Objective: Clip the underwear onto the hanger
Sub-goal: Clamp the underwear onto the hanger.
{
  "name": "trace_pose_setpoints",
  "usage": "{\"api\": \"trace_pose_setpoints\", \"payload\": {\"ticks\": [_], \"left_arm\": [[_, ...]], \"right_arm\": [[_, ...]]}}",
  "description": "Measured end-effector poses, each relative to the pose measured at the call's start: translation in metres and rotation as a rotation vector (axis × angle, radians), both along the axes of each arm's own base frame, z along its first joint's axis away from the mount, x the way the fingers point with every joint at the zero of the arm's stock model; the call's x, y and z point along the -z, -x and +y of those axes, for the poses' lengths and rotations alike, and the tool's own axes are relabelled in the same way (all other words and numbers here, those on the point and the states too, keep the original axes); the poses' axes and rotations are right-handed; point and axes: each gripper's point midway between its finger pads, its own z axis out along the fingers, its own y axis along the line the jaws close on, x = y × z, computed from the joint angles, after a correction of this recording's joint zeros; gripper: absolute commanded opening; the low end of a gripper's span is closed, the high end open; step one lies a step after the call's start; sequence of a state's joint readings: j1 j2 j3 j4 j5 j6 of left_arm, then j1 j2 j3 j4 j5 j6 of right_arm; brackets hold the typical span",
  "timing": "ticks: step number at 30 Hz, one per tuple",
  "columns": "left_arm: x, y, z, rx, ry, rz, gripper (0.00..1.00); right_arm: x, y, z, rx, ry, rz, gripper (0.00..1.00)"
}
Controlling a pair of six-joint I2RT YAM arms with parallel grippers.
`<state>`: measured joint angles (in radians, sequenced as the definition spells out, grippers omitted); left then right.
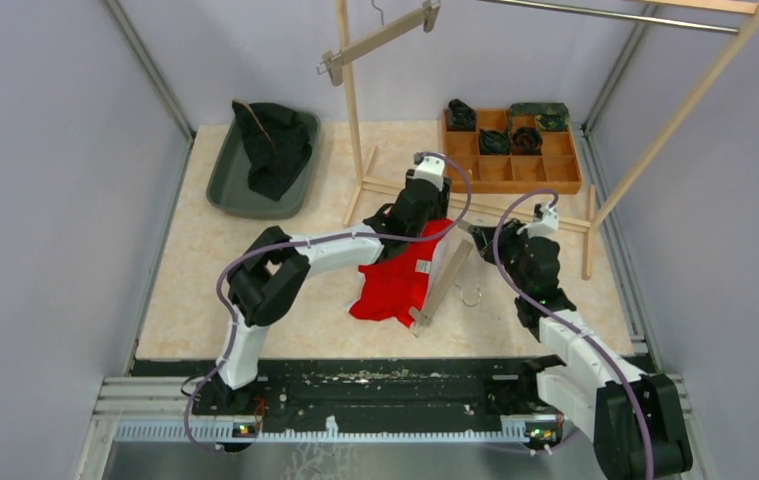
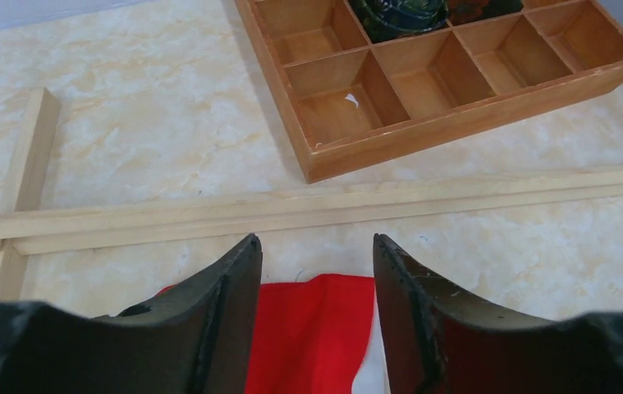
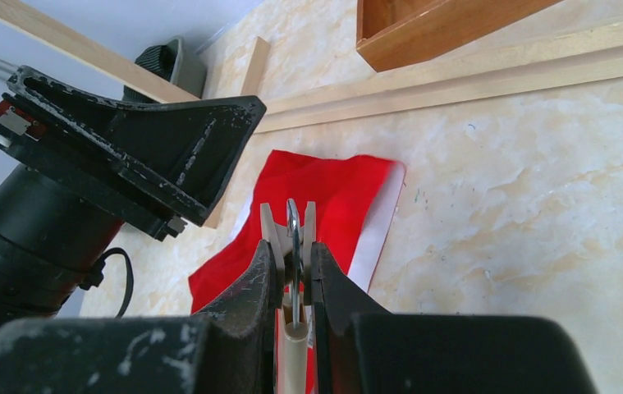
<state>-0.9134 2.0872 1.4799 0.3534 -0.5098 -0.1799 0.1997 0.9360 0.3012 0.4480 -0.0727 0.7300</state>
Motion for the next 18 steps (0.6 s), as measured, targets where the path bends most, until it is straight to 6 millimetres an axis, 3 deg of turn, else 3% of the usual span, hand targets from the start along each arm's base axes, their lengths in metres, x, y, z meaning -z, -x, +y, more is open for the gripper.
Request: {"api": "trace_pose_setpoints", "payload": {"ticks": [5, 11, 18], "left_arm": [[0.006, 0.004, -0.001, 0.020, 0.024, -0.003, 0.76], [0.023, 0.016, 0.016, 0.062, 0.015, 0.014, 0.77], [0.023, -0.001, 0.033, 0.136, 0.077, 0.019, 0.76]], "right_arm": [[0.000, 0.000, -0.001, 0.002, 0.000, 0.001, 0.00], [0.000, 0.001, -0.003, 0.003, -0.001, 0.003, 0.00], [-0.002, 0.010, -0.010, 0.022, 0.003, 0.004, 0.00]]}}
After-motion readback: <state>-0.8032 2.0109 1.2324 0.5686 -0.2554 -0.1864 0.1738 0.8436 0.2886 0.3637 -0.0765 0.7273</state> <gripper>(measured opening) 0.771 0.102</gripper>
